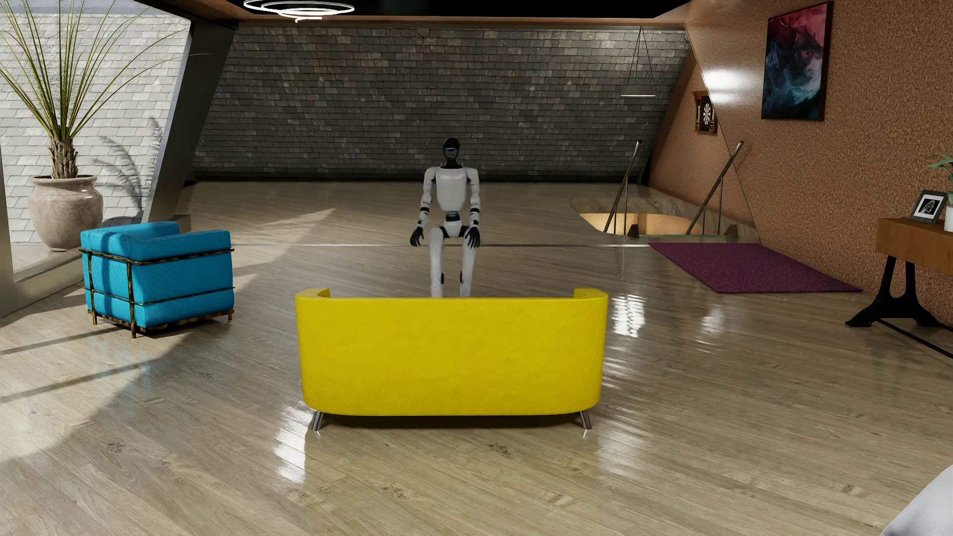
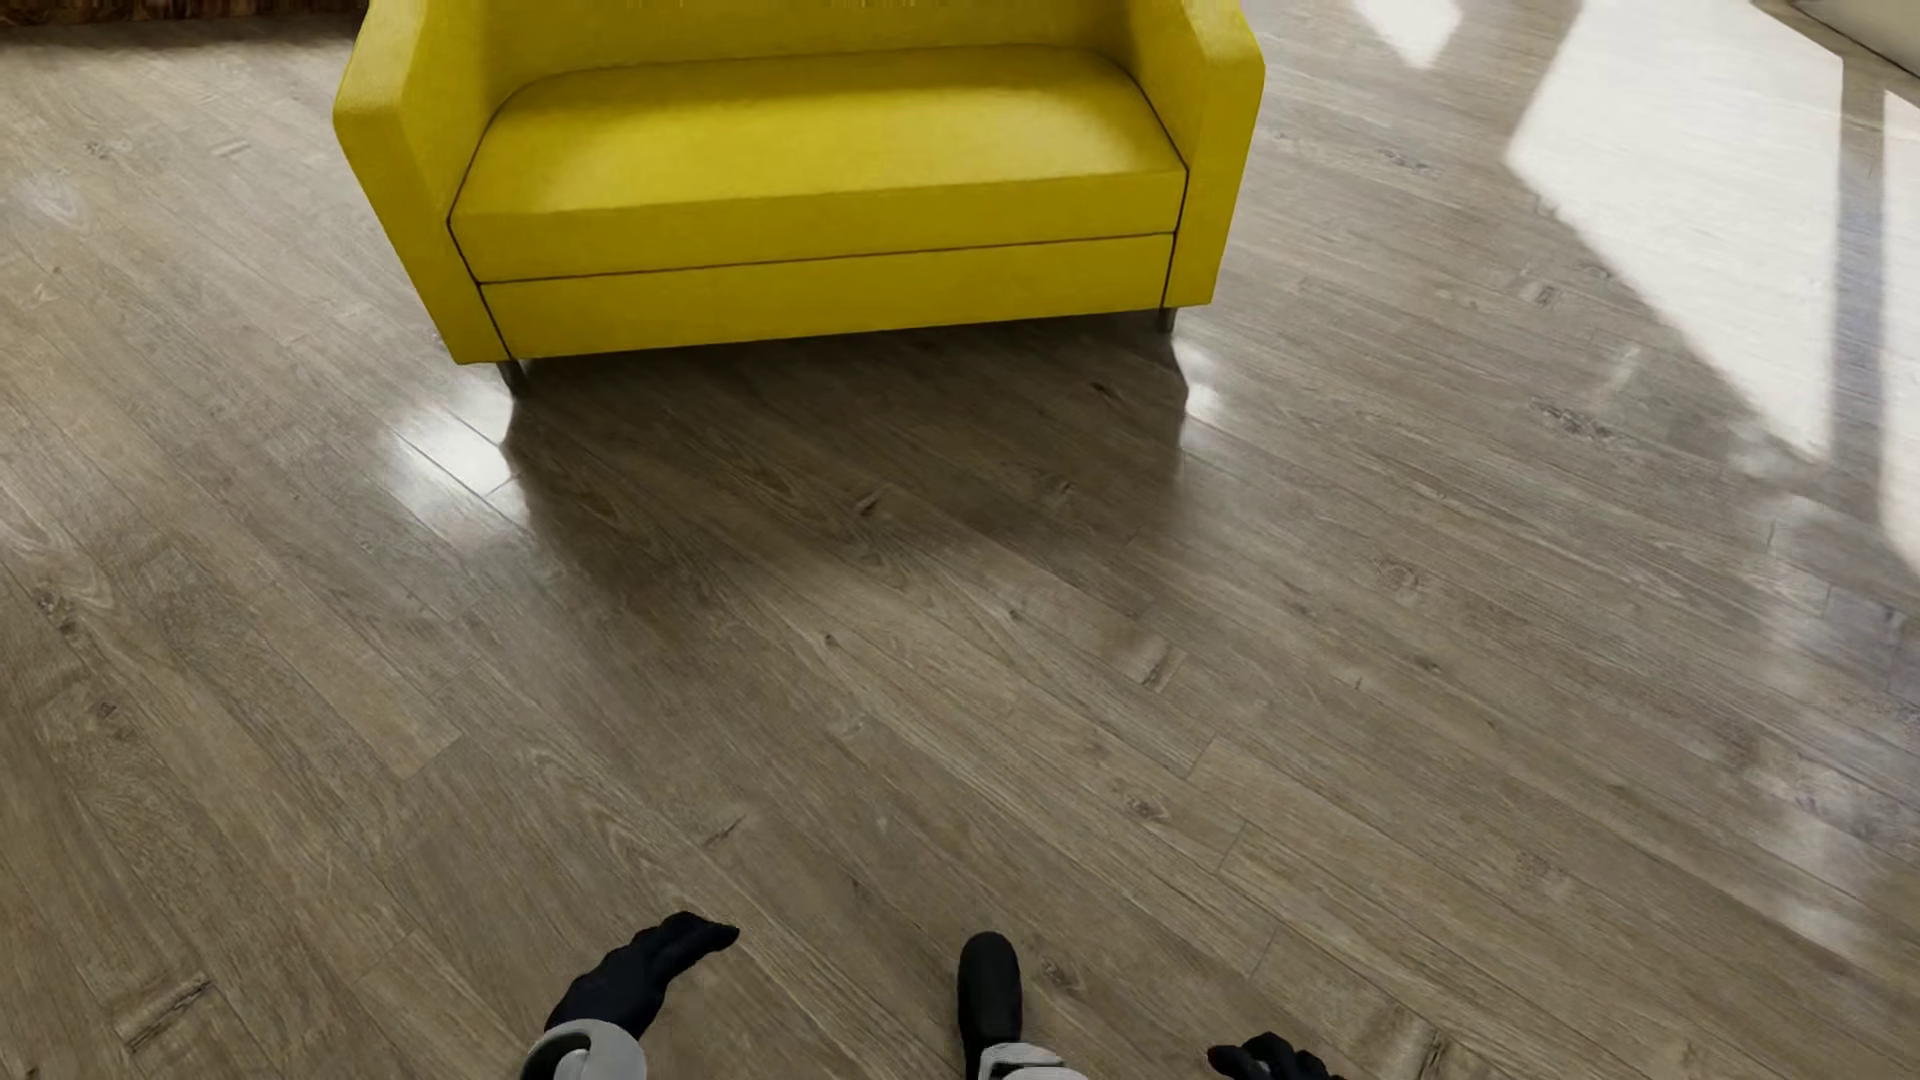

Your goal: Move towards sofa

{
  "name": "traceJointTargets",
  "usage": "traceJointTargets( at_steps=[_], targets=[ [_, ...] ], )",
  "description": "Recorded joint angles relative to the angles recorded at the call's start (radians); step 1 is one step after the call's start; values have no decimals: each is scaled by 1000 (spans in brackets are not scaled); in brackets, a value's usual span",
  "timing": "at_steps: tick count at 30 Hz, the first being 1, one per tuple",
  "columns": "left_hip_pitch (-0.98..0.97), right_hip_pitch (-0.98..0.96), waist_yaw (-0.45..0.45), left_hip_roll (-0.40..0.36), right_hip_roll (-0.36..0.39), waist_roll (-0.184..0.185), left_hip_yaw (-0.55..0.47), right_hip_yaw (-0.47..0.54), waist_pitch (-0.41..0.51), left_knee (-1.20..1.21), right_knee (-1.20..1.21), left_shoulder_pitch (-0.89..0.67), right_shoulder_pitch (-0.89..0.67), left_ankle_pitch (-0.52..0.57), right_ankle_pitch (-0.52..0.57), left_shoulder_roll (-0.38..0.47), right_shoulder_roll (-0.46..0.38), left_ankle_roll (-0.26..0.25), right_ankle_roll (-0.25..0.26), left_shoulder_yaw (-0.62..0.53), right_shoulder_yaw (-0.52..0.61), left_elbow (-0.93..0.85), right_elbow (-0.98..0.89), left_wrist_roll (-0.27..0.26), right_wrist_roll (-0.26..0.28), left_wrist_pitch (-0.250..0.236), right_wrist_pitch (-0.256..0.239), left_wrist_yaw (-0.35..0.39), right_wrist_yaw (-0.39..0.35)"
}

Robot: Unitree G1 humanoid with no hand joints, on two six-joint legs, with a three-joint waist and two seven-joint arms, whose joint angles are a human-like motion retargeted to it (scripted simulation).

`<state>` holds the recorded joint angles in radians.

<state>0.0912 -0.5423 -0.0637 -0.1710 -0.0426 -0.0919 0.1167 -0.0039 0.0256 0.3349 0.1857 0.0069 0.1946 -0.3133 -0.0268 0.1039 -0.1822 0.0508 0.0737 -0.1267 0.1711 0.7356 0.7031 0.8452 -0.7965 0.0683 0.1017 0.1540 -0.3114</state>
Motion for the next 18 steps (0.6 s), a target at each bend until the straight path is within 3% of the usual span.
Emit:
traceJointTargets(
  at_steps=[1, 2, 4, 6, 9, 10, 13, 15, 18],
  targets=[
    [31, 1, -7, 0, 8, 3, -18, -2, -3, 7, 13, 1, 12, -6, 12, 0, 11, -5, -8, -8, -5, 0, 19, -2, -11, 2, 0, 15, -9],
    [61, -2, -14, 7, 22, 9, -36, 9, -6, 22, 67, 8, 24, 3, 71, 1, 27, -11, -73, -13, -14, 2, 43, -3, -17, 6, 2, 26, -17],
    [105, 28, -22, 42, 44, 32, -59, -4, -15, 88, 157, 52, 48, 83, 162, -5, 64, -31, -102, 7, -31, 11, 105, -23, -25, 26, 10, 34, -26],
    [65, 73, -24, 99, 81, 67, -76, -36, -20, 276, 214, 111, 51, 272, 120, -9, 90, -134, -122, 33, -28, 40, 180, -59, -42, 51, 12, 17, -19],
    [-172, 161, -24, 240, 138, 116, -59, -94, -12, 732, 237, 156, 4, 611, 20, 94, 106, -295, -148, -95, 9, 40, 250, 18, -94, -4, -15, -85, -8],
    [-260, 189, -20, 280, 158, 131, -58, -103, -7, 836, 244, 173, -23, 615, -12, 119, 108, -297, -152, -107, 24, 14, 257, 24, -107, -14, -23, -95, -9],
    [-468, 285, 4, 348, 214, 160, -47, -91, 9, 894, 260, 246, -125, 345, -102, 100, 110, -238, -164, 6, 55, -58, 267, -81, -132, 43, -49, -37, -11],
    [-553, 351, 26, 371, 239, 167, -28, -58, 15, 721, 263, 281, -192, 206, -154, 70, 123, -171, -170, 69, 52, -90, 241, -124, -115, 86, -68, -1, -17],
    [-608, 450, 51, 381, 256, 168, 36, -6, 13, 300, 230, 284, -262, 195, -204, 62, 117, -127, -172, 56, 82, -73, 169, -101, -96, 95, -110, -29, -28]
  ],
)
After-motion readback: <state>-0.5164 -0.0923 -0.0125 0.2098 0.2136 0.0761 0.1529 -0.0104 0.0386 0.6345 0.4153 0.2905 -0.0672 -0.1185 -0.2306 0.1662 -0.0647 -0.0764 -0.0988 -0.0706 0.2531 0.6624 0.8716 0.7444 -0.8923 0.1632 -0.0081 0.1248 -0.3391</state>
